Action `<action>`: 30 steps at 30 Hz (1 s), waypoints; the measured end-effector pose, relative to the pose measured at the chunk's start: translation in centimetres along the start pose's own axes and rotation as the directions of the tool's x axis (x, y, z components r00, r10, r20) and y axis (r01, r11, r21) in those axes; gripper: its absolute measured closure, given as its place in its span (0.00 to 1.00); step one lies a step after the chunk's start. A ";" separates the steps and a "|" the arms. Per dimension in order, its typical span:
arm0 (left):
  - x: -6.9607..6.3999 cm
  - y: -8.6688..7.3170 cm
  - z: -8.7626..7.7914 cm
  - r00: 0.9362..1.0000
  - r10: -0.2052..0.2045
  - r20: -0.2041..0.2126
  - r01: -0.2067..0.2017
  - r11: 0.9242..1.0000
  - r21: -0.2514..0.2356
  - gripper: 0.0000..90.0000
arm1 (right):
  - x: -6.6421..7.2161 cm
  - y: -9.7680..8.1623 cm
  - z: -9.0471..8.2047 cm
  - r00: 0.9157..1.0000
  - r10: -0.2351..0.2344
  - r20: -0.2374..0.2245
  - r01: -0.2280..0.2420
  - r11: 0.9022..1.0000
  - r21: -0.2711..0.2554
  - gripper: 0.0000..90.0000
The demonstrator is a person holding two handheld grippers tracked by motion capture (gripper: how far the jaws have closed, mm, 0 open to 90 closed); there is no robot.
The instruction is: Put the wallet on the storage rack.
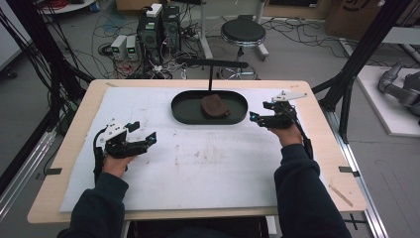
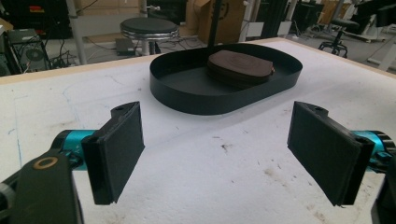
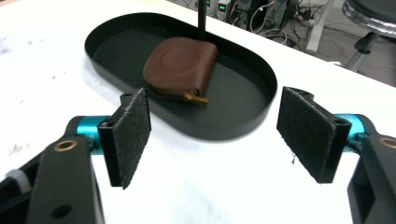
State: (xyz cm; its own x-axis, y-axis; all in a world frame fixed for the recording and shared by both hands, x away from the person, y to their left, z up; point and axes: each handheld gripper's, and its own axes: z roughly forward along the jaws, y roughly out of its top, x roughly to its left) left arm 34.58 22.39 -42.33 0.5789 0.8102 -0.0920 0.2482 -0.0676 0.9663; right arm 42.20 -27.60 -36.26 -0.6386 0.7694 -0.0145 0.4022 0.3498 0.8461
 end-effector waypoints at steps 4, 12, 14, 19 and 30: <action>-0.1 0.1 -0.2 1.000 0.002 -0.001 -0.002 1.000 0.002 0.20 | 0.2 -2.0 -1.7 1.000 -0.014 0.016 0.014 1.000 -0.015 0.26; -0.2 0.2 -0.4 1.000 0.014 0.003 -0.014 1.000 -0.002 0.20 | 1.0 -6.0 -3.8 0.996 -0.046 0.078 0.049 0.998 -0.035 0.23; -0.3 0.3 -0.5 1.000 0.018 0.004 -0.018 1.000 -0.003 0.20 | 1.1 -6.6 -4.3 0.996 -0.035 0.084 0.038 0.999 -0.038 0.23; -0.4 0.3 -0.7 1.000 0.022 0.005 -0.022 1.000 -0.004 0.20 | 1.1 -7.2 -4.9 0.996 -0.023 0.090 0.028 0.998 -0.053 0.23; -0.4 0.1 -1.0 1.000 0.026 0.007 -0.026 1.000 0.001 0.20 | 1.2 -7.6 -4.4 0.991 -0.049 0.122 0.051 0.999 -0.010 0.23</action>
State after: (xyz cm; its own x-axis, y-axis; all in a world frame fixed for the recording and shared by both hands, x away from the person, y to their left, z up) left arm 33.61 22.62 -42.01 0.5908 0.8039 -0.0683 0.2336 -0.0894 0.9682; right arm 35.47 -31.65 -40.35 -0.5727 0.8108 -0.1211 0.3630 0.3833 0.8493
